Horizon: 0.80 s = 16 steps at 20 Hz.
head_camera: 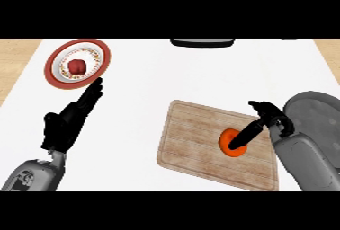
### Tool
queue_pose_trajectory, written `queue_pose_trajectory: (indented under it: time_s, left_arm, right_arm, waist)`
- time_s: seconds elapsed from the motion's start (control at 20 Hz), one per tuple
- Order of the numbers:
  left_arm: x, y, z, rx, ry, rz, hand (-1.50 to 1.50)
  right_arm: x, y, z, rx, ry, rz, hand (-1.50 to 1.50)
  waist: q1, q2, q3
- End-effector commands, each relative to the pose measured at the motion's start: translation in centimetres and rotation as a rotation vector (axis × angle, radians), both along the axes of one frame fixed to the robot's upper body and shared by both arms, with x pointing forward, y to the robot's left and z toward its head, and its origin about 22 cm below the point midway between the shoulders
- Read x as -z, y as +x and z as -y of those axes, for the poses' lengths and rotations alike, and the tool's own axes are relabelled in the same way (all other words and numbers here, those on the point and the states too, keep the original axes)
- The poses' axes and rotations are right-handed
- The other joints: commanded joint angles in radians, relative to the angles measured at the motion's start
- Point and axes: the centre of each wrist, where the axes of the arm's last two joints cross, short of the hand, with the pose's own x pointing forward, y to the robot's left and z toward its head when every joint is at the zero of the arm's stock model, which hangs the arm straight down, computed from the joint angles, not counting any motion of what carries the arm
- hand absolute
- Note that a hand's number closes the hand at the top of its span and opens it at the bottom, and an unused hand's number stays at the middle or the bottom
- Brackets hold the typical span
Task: Pick the squash from the cutting board and place it in the pan
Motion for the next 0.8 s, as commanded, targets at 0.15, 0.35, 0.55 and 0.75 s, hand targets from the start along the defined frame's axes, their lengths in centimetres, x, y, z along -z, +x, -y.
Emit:
queue_pose_trajectory:
  time_s: [0.15,0.35,0.55,0.75]
  left_arm:
    - [0.7,0.0,-1.1,-0.013,0.012,0.013,0.0]
    - [-0.6,0.1,-0.7,-0.006,-0.009,-0.007,0.0]
    - [-0.9,0.1,-0.3,-0.025,0.0,0.009,0.0]
    - [-0.4,-1.1,0.3,-0.016,-0.003,-0.012,0.0]
  right_arm:
    - [-2.0,2.2,-3.1,-0.011,-0.151,-0.235,-1.5]
    - [-1.0,2.4,-3.6,0.014,-0.168,-0.256,-1.5]
    - [0.6,1.3,-3.1,0.002,-0.205,-0.295,-1.5]
    - [1.2,2.0,-4.8,-0.003,-0.196,-0.306,-1.5]
  waist:
    - [-0.008,-0.005,-0.001]
    - [-0.012,-0.008,0.0]
    - [-0.022,-0.009,0.001]
    - [-0.006,-0.008,0.001]
